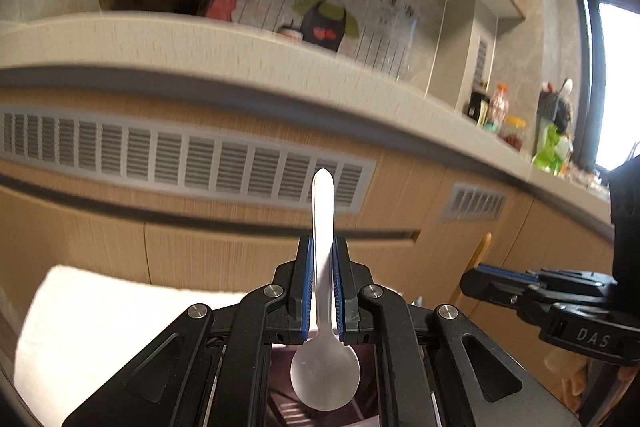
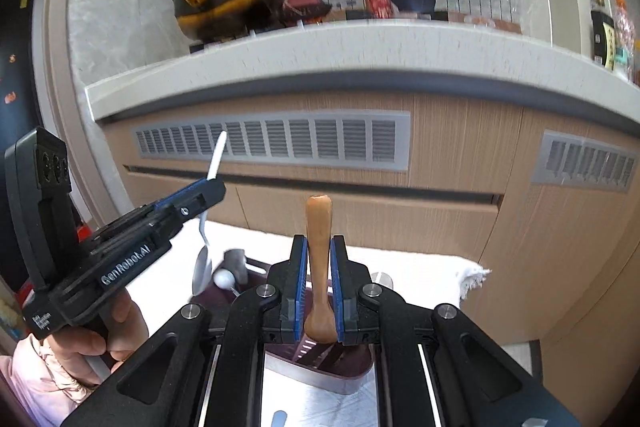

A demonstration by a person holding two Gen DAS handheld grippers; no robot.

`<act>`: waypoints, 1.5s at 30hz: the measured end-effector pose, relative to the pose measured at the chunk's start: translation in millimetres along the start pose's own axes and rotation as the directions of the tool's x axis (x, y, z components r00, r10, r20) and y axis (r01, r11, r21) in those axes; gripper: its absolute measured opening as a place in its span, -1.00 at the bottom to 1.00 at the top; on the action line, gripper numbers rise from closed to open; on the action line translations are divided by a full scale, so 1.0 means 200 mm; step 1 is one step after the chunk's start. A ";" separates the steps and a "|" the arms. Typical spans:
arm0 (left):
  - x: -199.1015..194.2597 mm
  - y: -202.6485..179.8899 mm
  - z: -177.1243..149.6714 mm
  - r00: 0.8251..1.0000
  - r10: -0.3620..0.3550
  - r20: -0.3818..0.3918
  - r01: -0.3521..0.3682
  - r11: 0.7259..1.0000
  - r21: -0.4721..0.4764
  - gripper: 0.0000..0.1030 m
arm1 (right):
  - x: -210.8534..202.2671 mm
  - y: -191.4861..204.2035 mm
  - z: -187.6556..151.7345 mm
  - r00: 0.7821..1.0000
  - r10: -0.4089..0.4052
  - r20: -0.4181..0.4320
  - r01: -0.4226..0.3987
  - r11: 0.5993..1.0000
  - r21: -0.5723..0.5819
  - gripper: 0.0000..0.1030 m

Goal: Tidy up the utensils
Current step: 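Carry both spoons over the maroon holder and open both tools to drop them, then grasp the grey-blue plastic spoon by its handle with the right tool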

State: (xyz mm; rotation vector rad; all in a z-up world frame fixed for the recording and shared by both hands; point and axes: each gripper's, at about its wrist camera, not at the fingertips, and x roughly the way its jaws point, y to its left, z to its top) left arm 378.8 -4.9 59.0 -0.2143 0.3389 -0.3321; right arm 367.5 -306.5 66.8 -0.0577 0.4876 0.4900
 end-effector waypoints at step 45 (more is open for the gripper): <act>-0.85 0.27 -0.86 0.847 0.232 -0.478 -0.262 0.965 0.003 0.29 | 0.13 0.30 -0.87 0.903 -0.089 -0.420 0.080 0.996 -0.038 -0.29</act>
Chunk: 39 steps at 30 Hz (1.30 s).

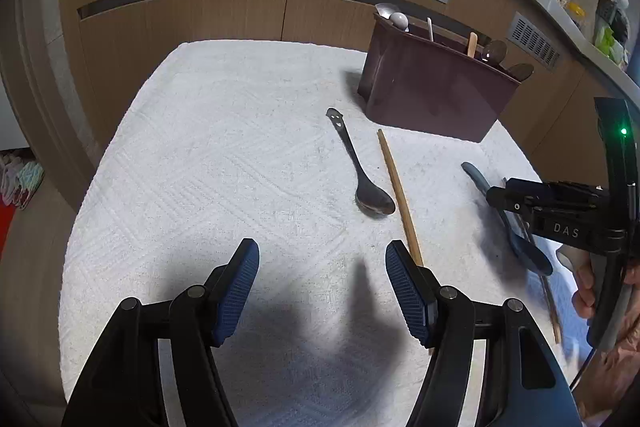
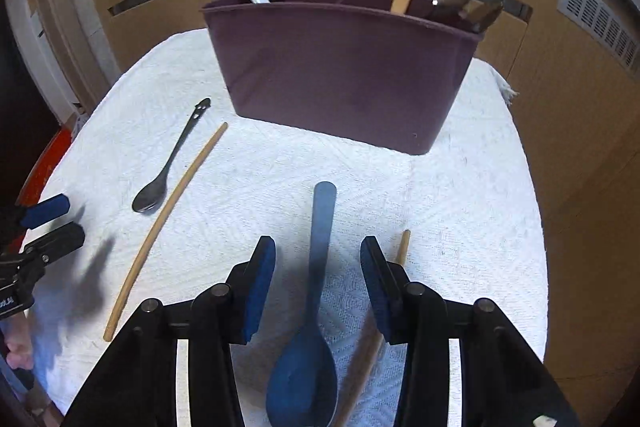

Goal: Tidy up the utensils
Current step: 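Grasp the grey-blue plastic spoon by its handle with the right tool, then grasp the smiley-face metal spoon by its handle with the left tool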

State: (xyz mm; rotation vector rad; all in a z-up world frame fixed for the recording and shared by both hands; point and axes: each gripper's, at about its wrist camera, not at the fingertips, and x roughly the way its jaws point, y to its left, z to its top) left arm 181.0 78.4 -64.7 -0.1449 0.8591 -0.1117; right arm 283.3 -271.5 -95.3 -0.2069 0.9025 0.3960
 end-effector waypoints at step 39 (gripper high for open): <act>0.34 -0.25 0.19 0.999 0.046 -0.013 -0.044 0.994 0.103 -0.44 | -0.23 -0.10 -0.19 0.990 0.122 0.067 -0.128 0.987 0.099 -0.84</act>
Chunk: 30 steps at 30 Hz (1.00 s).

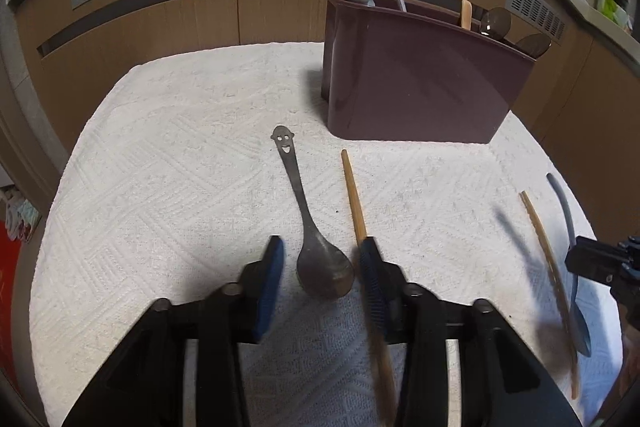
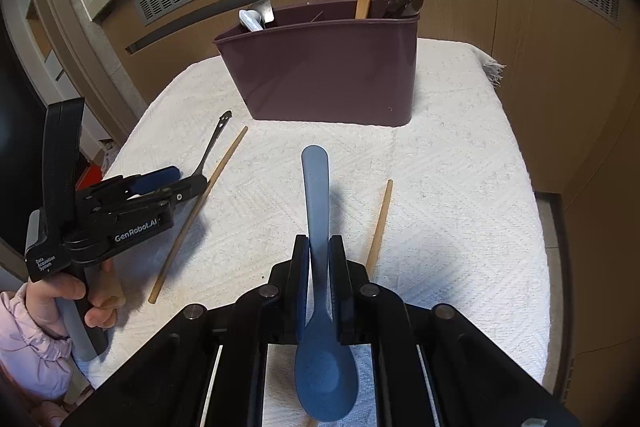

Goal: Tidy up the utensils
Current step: 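Grasp the smiley-face metal spoon by its handle with the left tool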

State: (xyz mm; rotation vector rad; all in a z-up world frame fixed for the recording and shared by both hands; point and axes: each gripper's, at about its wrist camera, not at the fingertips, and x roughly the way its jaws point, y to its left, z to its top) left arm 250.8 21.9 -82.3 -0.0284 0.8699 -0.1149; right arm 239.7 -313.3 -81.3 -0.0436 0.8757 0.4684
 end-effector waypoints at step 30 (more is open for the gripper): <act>0.26 -0.03 0.37 0.944 0.040 -0.326 -0.019 0.998 0.067 -0.47 | -0.09 0.07 -0.01 0.999 0.022 0.045 -0.019 0.998 -0.064 -0.84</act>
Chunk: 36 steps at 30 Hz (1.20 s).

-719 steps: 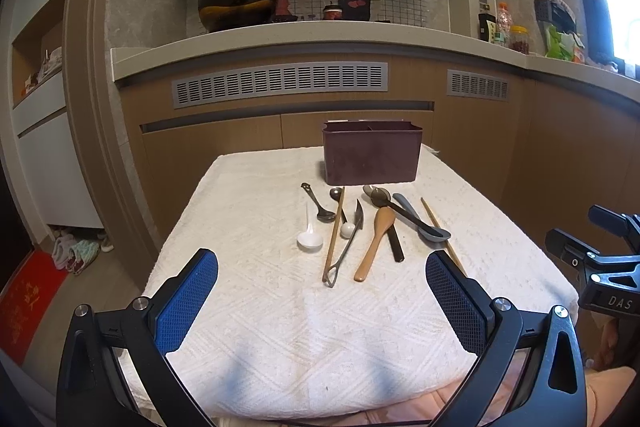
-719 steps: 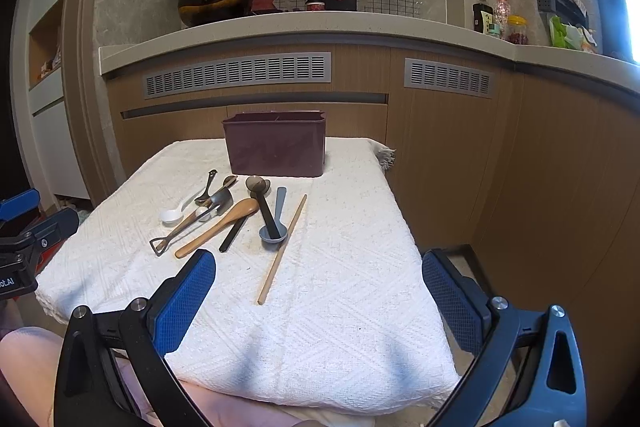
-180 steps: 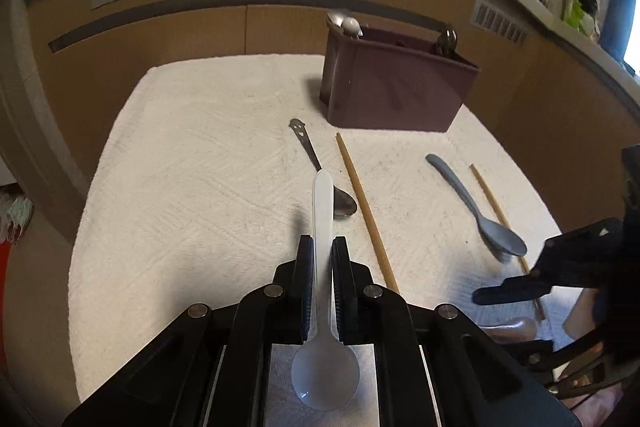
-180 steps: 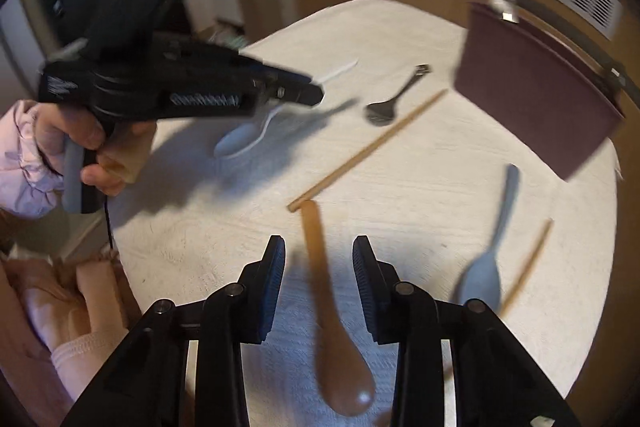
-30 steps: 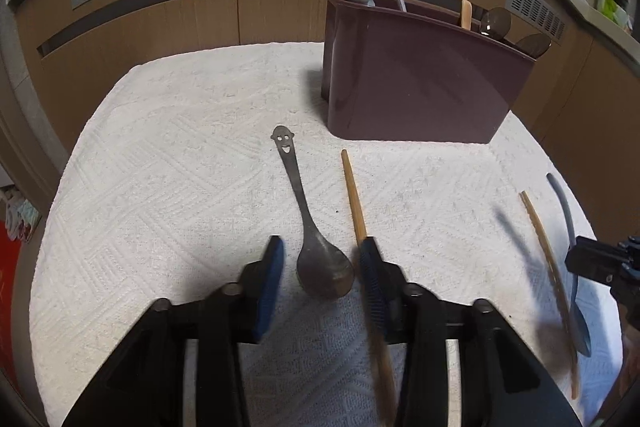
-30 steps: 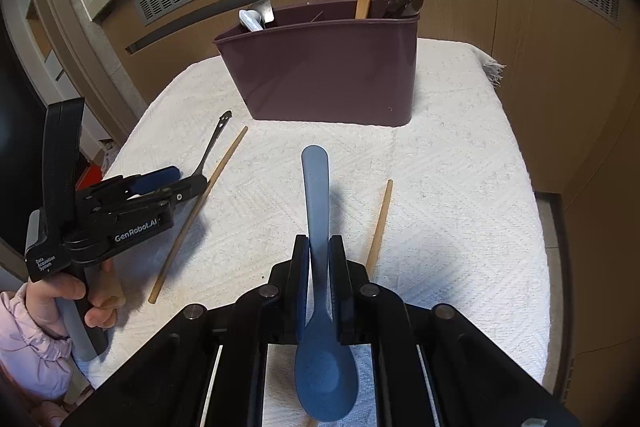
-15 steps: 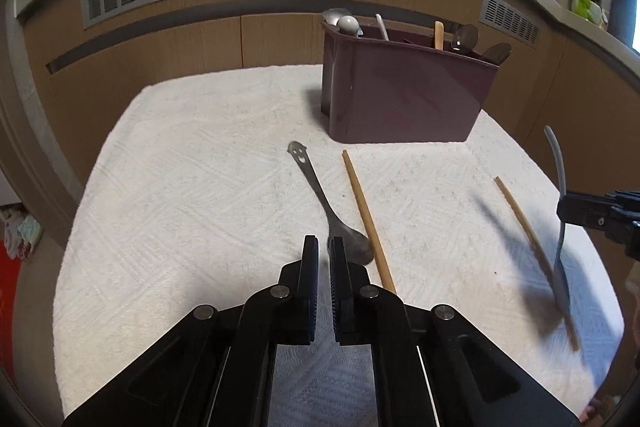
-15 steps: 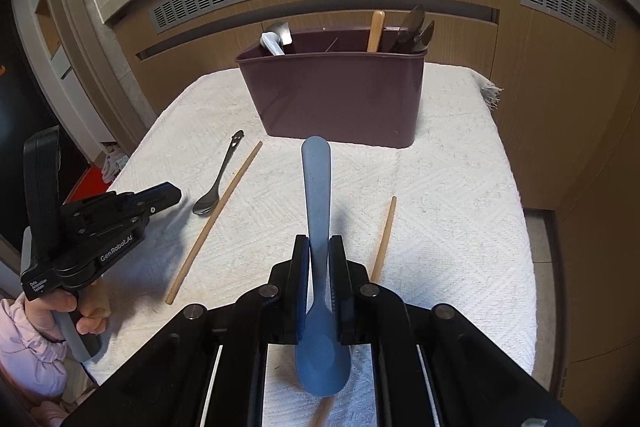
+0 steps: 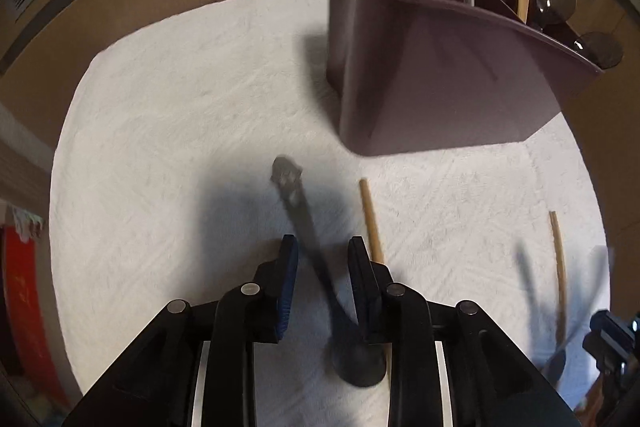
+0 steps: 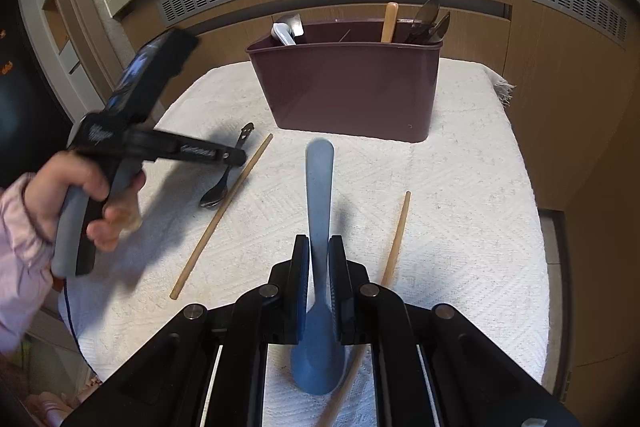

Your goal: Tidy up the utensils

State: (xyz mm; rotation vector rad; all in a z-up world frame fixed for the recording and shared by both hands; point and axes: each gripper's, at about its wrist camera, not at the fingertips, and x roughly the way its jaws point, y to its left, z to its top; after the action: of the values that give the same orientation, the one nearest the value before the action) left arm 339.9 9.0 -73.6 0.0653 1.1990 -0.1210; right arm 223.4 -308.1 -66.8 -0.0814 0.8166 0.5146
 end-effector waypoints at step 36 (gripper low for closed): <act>-0.59 0.03 -0.67 0.867 -0.145 0.477 0.179 0.983 -0.026 -0.84 | 0.00 -0.01 0.07 0.999 -0.045 0.007 0.045 0.999 -0.004 -0.81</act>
State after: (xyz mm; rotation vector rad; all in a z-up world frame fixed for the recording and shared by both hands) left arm 175.5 37.4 -12.9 -0.1233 0.7130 -0.2296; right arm 233.7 -306.7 -57.8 -0.1019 0.8051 0.4735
